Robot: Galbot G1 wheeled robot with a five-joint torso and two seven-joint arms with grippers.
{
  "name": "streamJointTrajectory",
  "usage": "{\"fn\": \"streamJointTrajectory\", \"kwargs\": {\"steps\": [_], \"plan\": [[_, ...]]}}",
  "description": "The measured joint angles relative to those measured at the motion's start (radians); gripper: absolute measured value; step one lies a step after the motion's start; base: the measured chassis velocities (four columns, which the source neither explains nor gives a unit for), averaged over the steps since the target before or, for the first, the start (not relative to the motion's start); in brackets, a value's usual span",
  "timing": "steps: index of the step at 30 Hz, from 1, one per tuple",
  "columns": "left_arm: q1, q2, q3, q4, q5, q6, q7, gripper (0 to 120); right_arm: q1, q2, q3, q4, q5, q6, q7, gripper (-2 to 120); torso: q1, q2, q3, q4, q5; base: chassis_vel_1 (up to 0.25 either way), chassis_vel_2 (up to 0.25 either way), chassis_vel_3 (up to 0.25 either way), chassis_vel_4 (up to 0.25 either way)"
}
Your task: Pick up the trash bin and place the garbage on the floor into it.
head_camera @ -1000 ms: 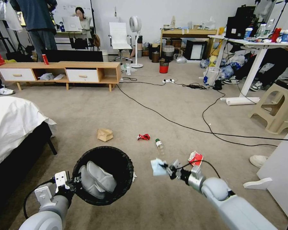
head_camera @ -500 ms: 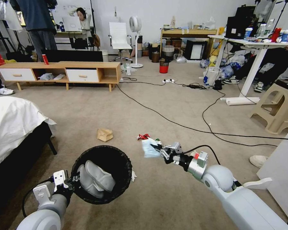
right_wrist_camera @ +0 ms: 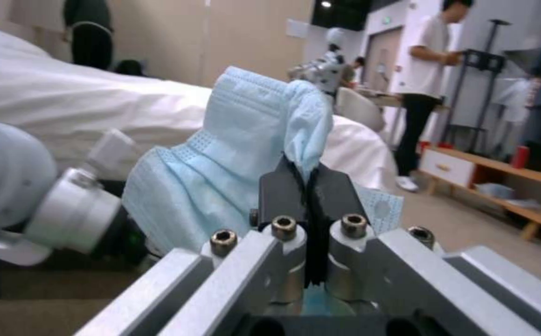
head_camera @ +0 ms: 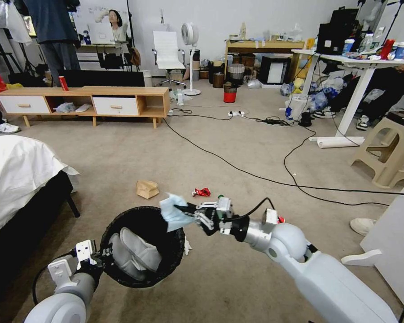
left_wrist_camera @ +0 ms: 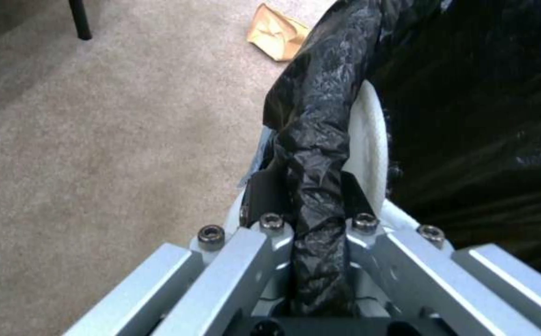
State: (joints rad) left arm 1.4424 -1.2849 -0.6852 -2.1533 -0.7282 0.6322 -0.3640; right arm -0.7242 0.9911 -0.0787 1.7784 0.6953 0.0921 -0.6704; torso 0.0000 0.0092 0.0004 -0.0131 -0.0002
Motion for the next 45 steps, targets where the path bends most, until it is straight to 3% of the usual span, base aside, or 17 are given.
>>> {"fn": "streamJointTrajectory", "kwargs": {"steps": [5,16,23,36,39,45], "plan": [[-0.002,-0.003,0.002,0.005,-0.001,0.001,0.001,3,0.075,0.017,-0.110,0.002,0.024,0.013,-0.017,0,0.000,0.000,0.000,-0.0001,0.0001,0.000,0.000,0.000,0.000],[0.003,-0.004,0.001,0.003,0.000,0.001,0.002,3,0.112,0.032,-0.187,-0.007,0.021,0.001,-0.006,0,0.000,0.000,0.000,-0.0001,0.0002,0.000,0.000,0.000,0.000],[0.007,0.002,0.001,-0.007,-0.003,0.001,0.003,3,0.103,0.037,-0.226,-0.027,-0.097,-0.032,0.152,1,0.000,0.000,0.000,-0.0001,0.0002,0.000,0.000,0.000,0.000],[0.007,0.005,-0.001,-0.009,-0.006,0.000,0.004,3,0.088,0.040,-0.229,-0.034,-0.125,-0.044,0.180,44,0.000,0.000,0.000,-0.0001,0.0002,0.000,0.000,0.000,0.000],[0.005,0.006,-0.001,-0.009,-0.008,0.000,0.005,3,0.088,0.040,-0.230,-0.033,-0.125,-0.046,0.187,60,0.000,0.000,0.000,-0.0002,0.0002,0.000,0.000,0.000,0.000],[0.004,0.007,-0.004,-0.009,-0.008,0.000,0.005,3,0.089,0.040,-0.232,-0.034,-0.124,-0.046,0.190,76,0.000,0.000,0.000,-0.0001,0.0002,0.000,0.000,0.000,0.000]]}}
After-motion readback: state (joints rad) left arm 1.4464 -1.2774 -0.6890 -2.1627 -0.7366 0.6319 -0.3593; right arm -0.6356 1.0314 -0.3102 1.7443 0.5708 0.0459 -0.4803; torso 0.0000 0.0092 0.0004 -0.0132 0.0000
